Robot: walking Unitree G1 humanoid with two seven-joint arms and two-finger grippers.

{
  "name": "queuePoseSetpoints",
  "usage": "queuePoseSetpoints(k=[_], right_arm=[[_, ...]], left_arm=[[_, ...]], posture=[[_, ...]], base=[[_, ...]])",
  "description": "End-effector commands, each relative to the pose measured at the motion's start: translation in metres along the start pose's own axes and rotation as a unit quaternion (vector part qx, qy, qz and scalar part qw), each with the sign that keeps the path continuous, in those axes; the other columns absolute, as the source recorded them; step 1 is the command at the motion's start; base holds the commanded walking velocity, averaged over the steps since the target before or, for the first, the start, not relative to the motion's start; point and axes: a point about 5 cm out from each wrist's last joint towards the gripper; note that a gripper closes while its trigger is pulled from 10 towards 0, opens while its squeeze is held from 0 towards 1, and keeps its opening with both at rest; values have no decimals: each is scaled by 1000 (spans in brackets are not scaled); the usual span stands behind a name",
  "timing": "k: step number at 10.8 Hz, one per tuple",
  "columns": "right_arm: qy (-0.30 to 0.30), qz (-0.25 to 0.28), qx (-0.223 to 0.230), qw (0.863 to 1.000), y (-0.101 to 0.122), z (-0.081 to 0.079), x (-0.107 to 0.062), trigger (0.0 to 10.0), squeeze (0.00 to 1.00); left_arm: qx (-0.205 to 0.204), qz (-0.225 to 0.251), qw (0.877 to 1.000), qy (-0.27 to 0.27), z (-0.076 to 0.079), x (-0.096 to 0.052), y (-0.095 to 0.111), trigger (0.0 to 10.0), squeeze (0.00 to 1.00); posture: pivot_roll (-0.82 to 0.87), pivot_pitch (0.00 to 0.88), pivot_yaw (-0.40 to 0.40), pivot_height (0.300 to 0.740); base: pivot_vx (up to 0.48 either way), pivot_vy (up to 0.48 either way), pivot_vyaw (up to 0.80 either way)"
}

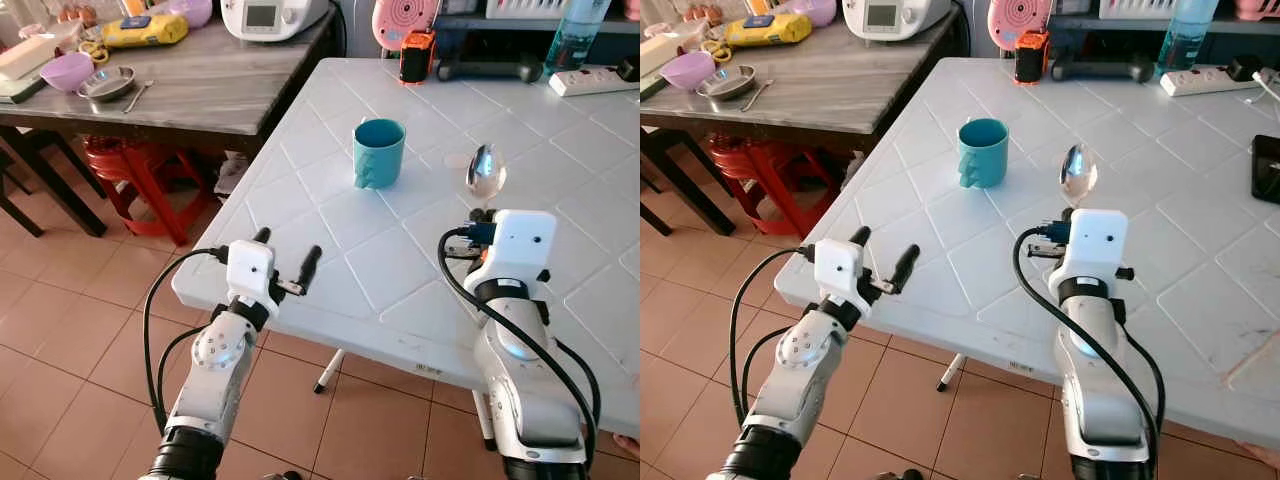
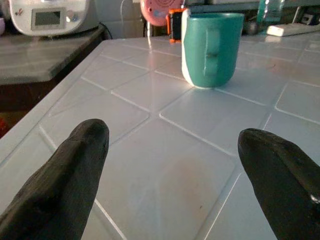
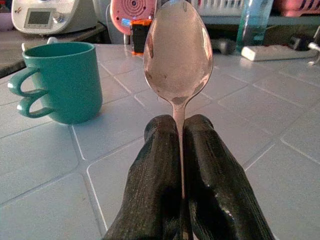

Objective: Setting the table

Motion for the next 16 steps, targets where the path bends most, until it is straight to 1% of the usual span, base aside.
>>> queuePoseSetpoints(k=[1,2,6,11,13,16], right_arm=[[0,16,10,1000,6,-1,-3,10000,0],[-2,12,13,1000,4,0,-3,10000,0],[0,17,24,1000,6,-2,-1,10000,0],[6,19,28,999,6,-7,0,10000,0],[3,18,27,999,6,-5,1,10000,0],[7,20,29,999,7,-8,2,10000,0]], left_arm=[[5,-3,1000,7,-5,1,0,10000,0],[5,-4,1000,9,-5,2,0,10000,0],[-1,-9,1000,-1,-2,4,-2,10000,0],[-3,-13,1000,-13,0,5,-4,10000,0],[-4,-16,1000,-14,1,5,-5,10000,0],[-5,-16,1000,-15,1,4,-6,10000,0]], posture=[[-143,82,127,740],[-145,81,127,740],[-142,77,136,740],[-145,73,138,740],[-146,74,138,740],[-141,75,136,740]], base=[[0,0,0],[0,0,0],[0,0,-687],[0,354,-594],[0,467,-525],[0,465,-477]])
Point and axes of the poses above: a point about 5 cm out from each wrist's last joint towards the gripper, its own x axis pointing out of the wrist towards the gripper, its own y axis along the axis of the wrist's last joint, z = x × y, and after that the axes turned 4 degrees about -x, right-handed
